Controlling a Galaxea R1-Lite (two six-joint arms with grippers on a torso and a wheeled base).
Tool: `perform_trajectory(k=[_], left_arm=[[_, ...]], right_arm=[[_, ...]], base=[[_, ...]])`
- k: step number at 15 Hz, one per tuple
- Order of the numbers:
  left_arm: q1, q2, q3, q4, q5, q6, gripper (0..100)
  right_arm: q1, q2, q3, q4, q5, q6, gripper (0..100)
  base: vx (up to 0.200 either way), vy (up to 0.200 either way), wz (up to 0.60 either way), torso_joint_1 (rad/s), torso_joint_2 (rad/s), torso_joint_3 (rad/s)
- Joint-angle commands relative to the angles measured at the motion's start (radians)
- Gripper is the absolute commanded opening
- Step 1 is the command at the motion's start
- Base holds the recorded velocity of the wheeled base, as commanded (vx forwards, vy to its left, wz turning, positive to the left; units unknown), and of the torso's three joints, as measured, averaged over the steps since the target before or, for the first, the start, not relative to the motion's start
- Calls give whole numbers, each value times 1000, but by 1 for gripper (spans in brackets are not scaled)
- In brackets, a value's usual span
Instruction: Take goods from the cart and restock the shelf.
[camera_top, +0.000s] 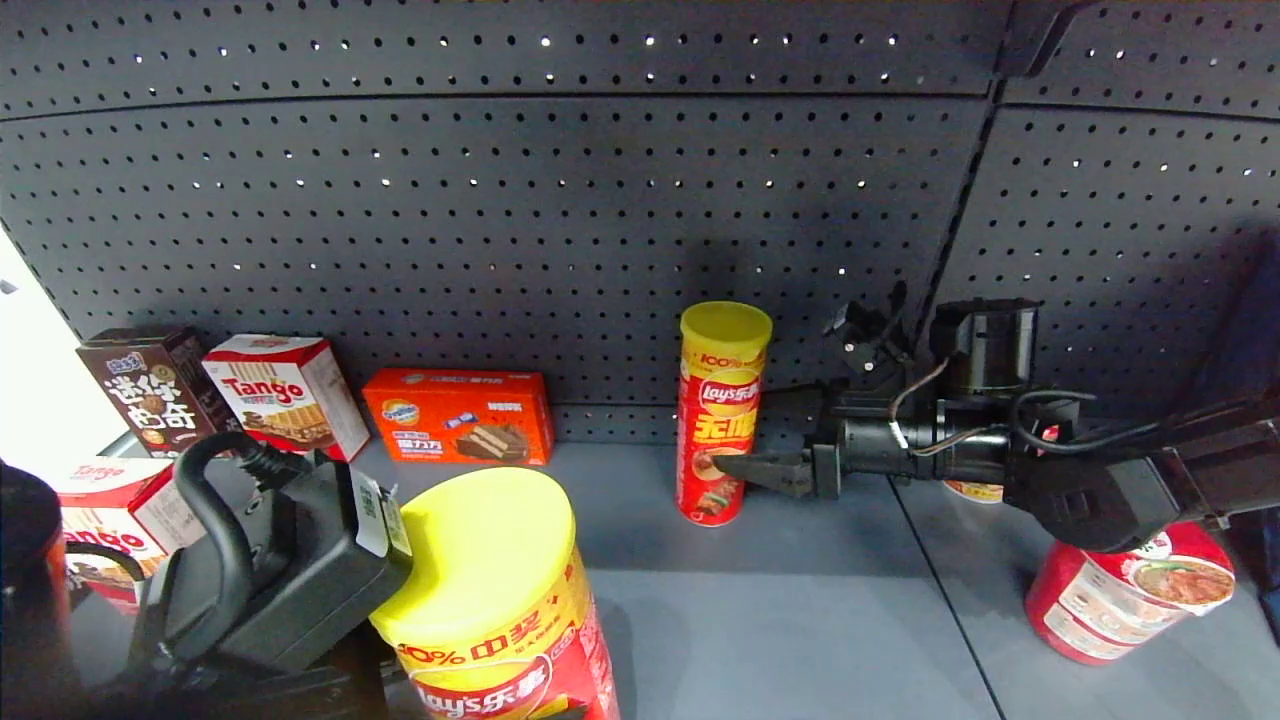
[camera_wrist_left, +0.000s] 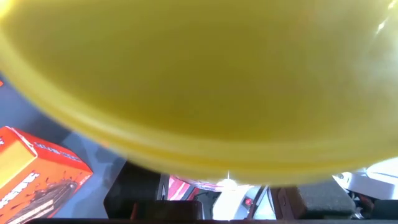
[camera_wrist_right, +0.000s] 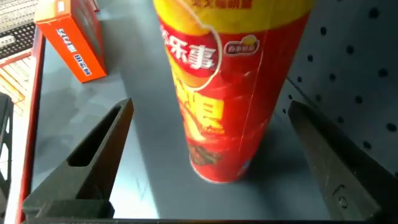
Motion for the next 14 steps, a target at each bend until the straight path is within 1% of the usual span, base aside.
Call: perform_trajectory(k=[1,3,5,10,14], left_arm=[[1,2,1,-1,0,-1,0],[2,2,2,-1,0,-2,0],[21,2,2,-1,-3,-1,0],[22,2,2,-1,-3,-2,0],[22,-1,28,-7,-1,-2,0]], right_arm=[[3,46,-22,-11,8,0,100],[3,86,-47,-20,8,1,100],[7,109,-65,-22,9,0,100],[10,144,-73,-34,11,0,100],[11,169,-93,-32,9,-2,100]], base=[[0,0,0,0,0,0],[0,0,0,0,0,0],[0,0,0,0,0,0],[0,0,0,0,0,0],[0,0,0,0,0,0]])
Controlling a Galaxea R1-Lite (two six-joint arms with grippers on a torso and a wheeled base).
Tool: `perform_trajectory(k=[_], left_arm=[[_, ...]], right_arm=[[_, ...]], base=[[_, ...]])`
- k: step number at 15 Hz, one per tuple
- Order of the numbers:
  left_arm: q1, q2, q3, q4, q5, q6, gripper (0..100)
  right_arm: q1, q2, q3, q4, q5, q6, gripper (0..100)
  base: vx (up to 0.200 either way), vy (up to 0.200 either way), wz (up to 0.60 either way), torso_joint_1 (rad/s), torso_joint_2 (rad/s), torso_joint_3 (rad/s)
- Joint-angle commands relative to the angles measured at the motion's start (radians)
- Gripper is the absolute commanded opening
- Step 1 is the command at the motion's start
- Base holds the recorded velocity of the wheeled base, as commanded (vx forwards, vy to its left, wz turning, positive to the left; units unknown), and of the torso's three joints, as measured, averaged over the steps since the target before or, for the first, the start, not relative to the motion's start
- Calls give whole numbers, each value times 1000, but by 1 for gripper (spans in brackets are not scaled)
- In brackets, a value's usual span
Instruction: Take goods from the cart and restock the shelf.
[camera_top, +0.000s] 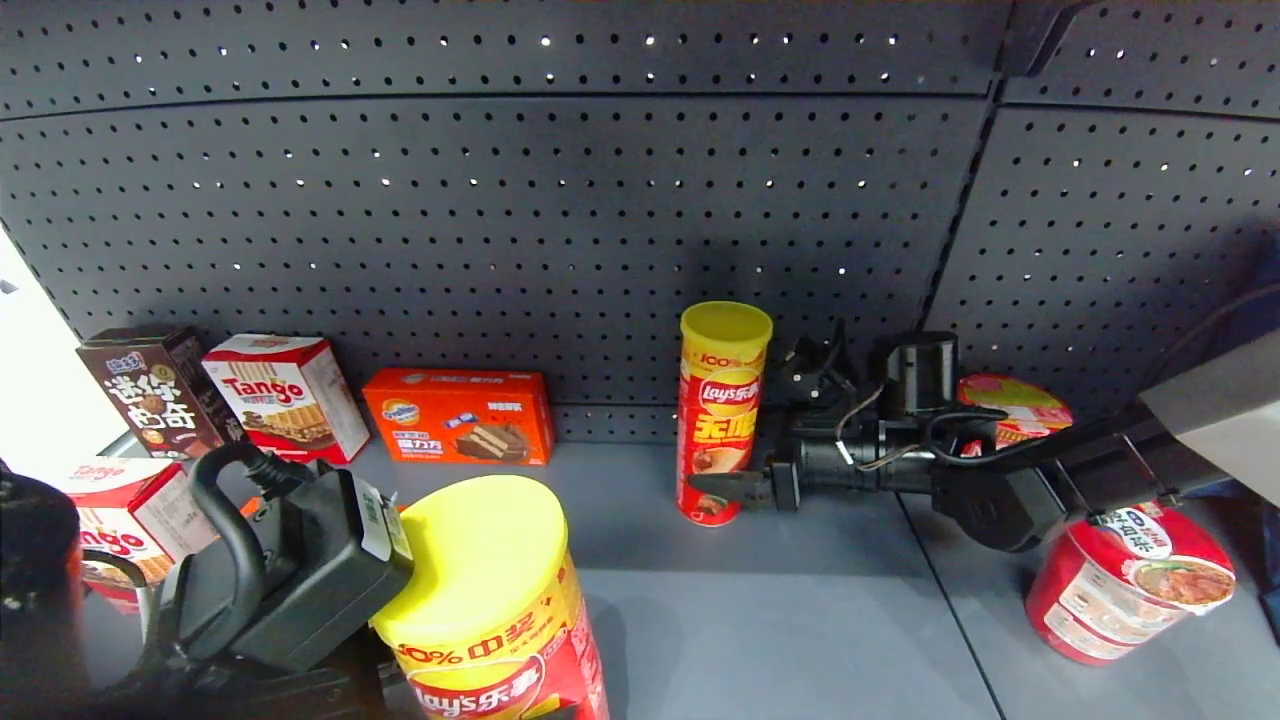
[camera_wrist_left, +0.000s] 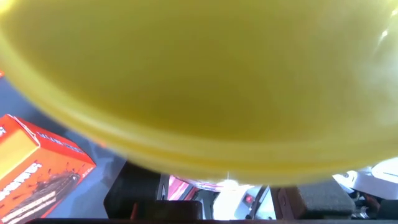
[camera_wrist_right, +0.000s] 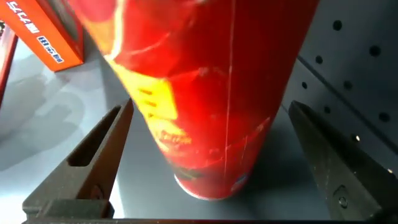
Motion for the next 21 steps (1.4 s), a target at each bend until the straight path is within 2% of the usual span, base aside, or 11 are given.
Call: perform_trajectory(k=[1,4,5,12,15,21], left_arm=[[0,-1,7,-1,0,-1,0],[0,-1,7,-1,0,-1,0],[0,-1,7,-1,0,-1,0],[1,-4,16,-1,2,-1,0],[1,-7,18,-1,3,-1,0],[1,-7,21,-1,5,1,0]], right_arm=[[4,17,-15,-1,-1,-1,100],[11,42,-45,-1,2,-1,100],[13,43,-53,-1,10,-2,0],[36,-15,-22,-1,1,-1,0],[71,-126,82,1,-8,3,0],[82,-367,346,1,-94,9,0]], base=[[0,0,0,0,0,0],[0,0,0,0,0,0],[0,0,0,0,0,0],[0,0,0,0,0,0],[0,0,0,0,0,0],[0,0,0,0,0,0]])
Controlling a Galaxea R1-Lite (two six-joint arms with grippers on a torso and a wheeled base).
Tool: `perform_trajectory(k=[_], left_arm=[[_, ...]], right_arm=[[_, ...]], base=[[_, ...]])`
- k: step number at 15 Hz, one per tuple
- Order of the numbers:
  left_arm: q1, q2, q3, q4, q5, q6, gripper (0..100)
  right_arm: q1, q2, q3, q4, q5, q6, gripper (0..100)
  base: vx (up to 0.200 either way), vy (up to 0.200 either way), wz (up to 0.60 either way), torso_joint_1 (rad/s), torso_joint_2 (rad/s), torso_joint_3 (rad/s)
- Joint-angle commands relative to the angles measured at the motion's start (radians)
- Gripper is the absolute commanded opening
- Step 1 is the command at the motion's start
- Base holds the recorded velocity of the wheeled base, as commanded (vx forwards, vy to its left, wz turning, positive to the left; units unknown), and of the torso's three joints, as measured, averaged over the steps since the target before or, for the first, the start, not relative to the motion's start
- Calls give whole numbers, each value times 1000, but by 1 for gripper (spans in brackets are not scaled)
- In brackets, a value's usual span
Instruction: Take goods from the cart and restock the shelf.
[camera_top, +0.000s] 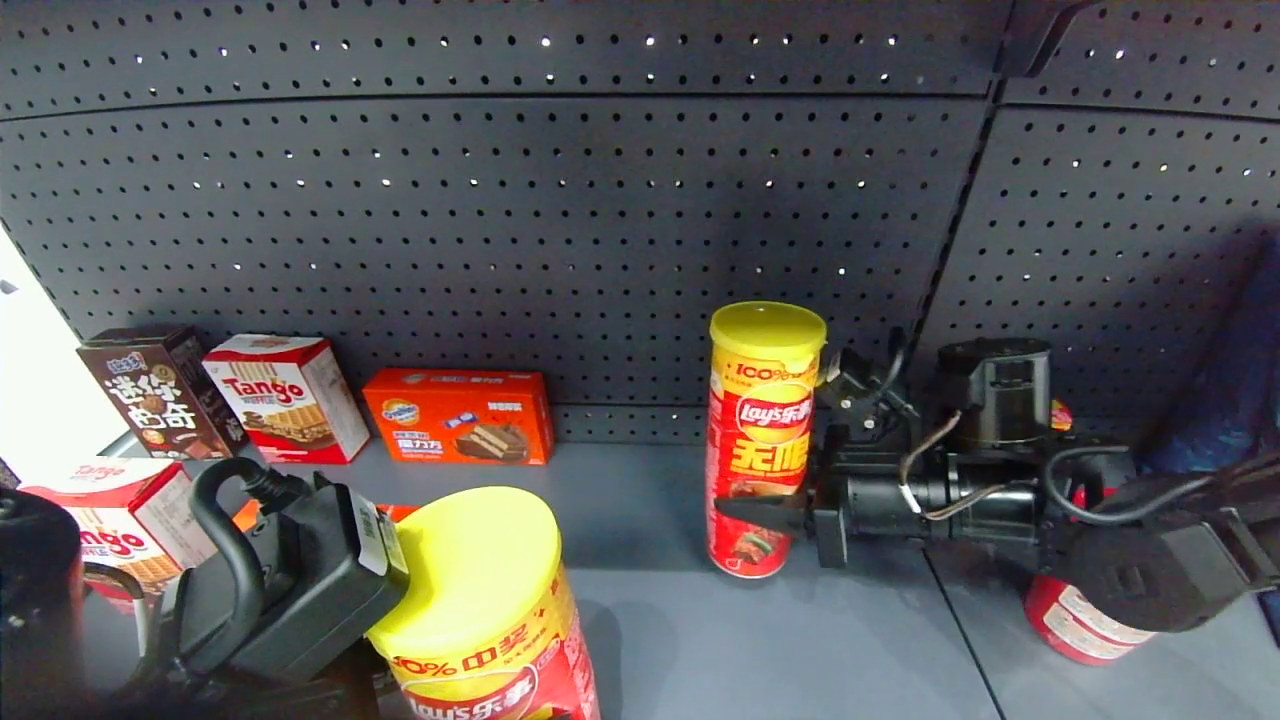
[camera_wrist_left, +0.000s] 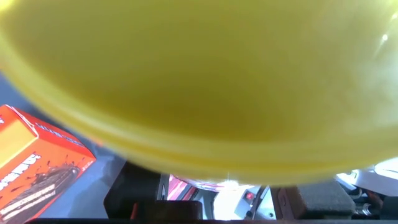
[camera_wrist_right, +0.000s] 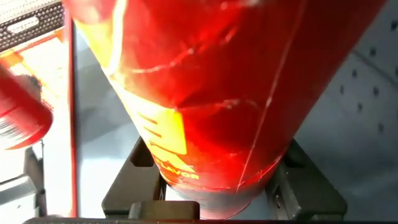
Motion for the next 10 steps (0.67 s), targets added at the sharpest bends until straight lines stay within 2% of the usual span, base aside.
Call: perform_trajectory(k=[1,4,8,10], left_arm=[[0,1,-1,-1,0,0,0],[0,7,-10,-1,-2,0,0],[0,21,-14,-1,1,2,0],[0,32,-17,-1,3,4,0]], right_arm=[[7,-119,95,-6,-23,4,0],[47,-188,194,-33,-45,15,0],[133,-221,260,-133,-158,122,0],[153,-207,286,-187,-187,130,0]], base=[[0,0,0,0,0,0],[0,0,0,0,0,0],[0,0,0,0,0,0],[0,0,0,0,0,0]])
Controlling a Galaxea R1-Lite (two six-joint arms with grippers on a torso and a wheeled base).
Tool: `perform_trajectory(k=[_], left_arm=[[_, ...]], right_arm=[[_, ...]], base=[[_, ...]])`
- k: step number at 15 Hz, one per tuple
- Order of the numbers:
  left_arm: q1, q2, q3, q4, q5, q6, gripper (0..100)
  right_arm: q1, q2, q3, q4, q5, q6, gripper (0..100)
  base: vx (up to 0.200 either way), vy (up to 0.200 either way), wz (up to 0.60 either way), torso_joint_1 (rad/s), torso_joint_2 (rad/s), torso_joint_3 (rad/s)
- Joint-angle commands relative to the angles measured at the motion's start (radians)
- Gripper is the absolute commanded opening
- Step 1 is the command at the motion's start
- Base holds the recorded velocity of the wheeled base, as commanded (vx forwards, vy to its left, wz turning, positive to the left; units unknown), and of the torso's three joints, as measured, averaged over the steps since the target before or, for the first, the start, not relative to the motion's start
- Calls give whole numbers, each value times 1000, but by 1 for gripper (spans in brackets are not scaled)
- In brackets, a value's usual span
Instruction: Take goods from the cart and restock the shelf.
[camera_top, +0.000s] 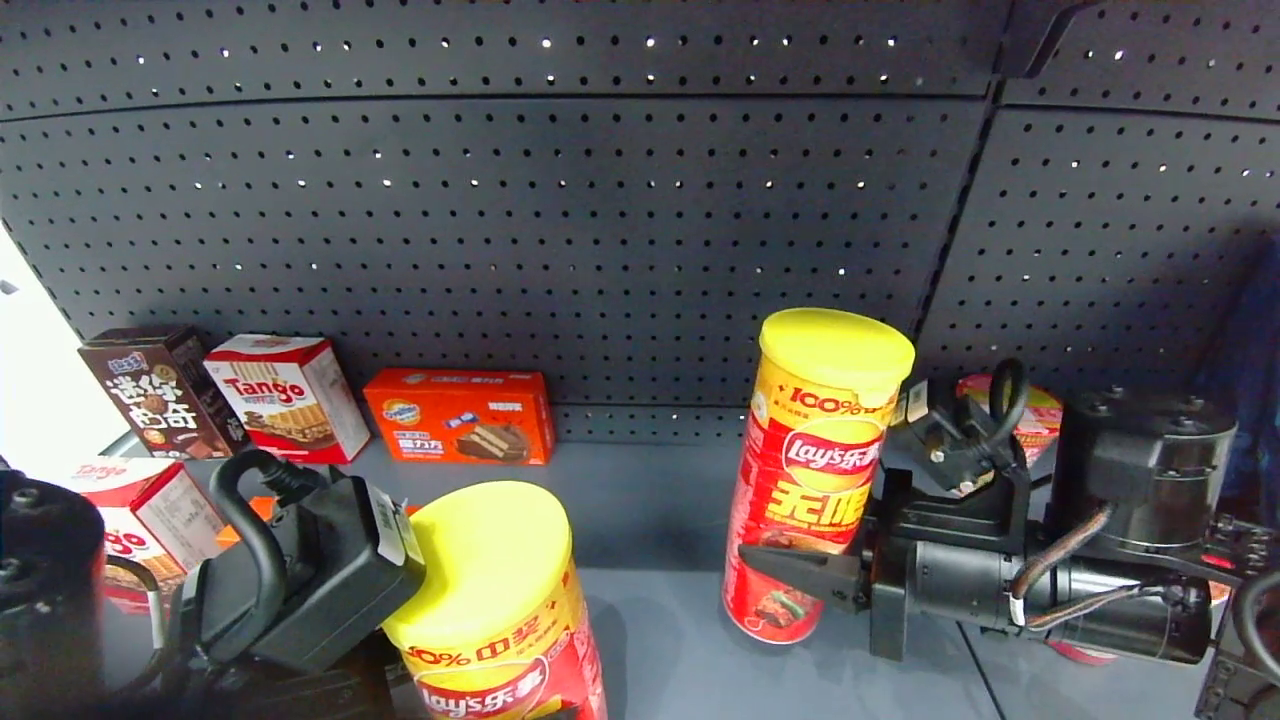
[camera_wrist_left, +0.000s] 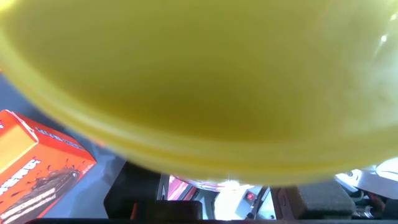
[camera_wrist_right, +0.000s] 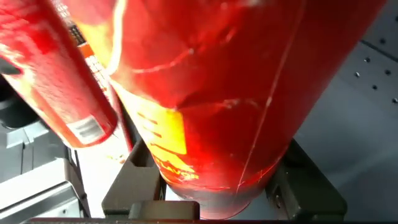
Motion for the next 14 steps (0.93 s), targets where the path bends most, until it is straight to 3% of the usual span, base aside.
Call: perform_trajectory(k=[1,14], left_arm=[[0,13,-4,0,2,2,0],[0,45,-33,0,8,-3,0]], right_arm=[[18,4,25,-21,-2,0,0],[26,116,129,-154,2,16,0]], base=[[0,0,0,0,0,0],[0,0,0,0,0,0]])
